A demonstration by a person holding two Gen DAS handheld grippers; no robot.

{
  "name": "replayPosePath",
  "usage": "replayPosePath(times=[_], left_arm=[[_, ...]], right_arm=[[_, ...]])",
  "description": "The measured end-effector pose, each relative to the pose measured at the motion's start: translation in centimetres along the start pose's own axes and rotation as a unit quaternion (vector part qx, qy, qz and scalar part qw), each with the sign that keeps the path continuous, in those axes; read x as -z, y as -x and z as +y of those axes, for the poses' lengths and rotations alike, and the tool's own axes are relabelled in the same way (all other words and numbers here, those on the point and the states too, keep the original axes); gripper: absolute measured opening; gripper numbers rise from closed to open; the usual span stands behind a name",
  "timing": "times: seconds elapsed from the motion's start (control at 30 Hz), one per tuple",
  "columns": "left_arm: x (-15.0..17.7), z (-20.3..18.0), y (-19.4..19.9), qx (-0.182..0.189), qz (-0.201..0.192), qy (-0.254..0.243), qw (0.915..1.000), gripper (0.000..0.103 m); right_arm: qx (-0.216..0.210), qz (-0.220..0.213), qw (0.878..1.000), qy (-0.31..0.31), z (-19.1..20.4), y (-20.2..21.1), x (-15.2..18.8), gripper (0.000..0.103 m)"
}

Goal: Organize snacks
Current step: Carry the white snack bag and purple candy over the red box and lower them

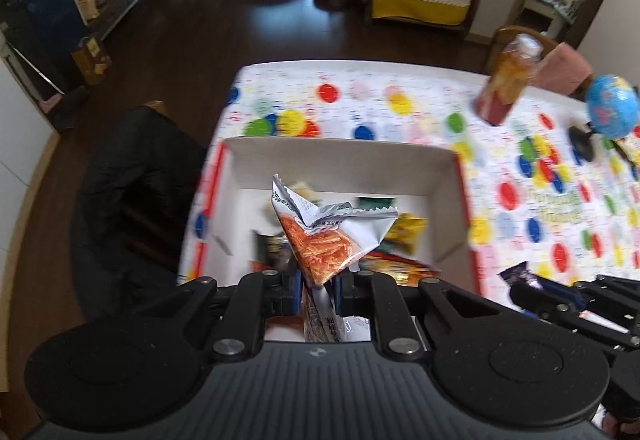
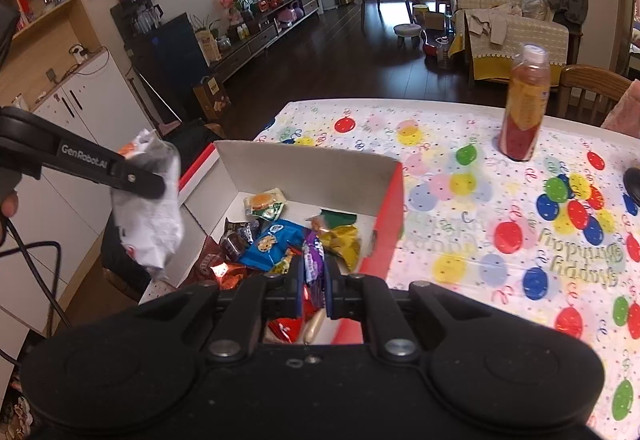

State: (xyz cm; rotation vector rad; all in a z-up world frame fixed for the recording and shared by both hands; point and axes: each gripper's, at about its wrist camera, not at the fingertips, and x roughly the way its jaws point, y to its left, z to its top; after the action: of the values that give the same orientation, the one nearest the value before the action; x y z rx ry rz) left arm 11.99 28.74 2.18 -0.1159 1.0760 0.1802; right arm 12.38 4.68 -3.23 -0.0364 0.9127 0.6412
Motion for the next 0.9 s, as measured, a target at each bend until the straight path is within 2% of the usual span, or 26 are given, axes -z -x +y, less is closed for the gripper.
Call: replayPosePath(times=[0.33,0.67,0.9], left_arm=[[-2.4,2.3,-5.7,-0.058,0.034,-0.039,0.9970,0.015],[-4.5,1.6,-11.5,-0.064,0.080,-0.055,0.9932,0.015],[-5.0,0.2,-14.8,-0.060,0.105,-0.064,0.9906,0.015]], right_arm=[[0.011,0.023,1.000,0.000,1.3,-5.8,-1.4,0.008],[0.019,0.053,0.998,-0.011,1.0,-10.6,-2.6,0.008],[0.021,0.073,0.997,-0.018,0.3,-12.5,-2.2,0.008]])
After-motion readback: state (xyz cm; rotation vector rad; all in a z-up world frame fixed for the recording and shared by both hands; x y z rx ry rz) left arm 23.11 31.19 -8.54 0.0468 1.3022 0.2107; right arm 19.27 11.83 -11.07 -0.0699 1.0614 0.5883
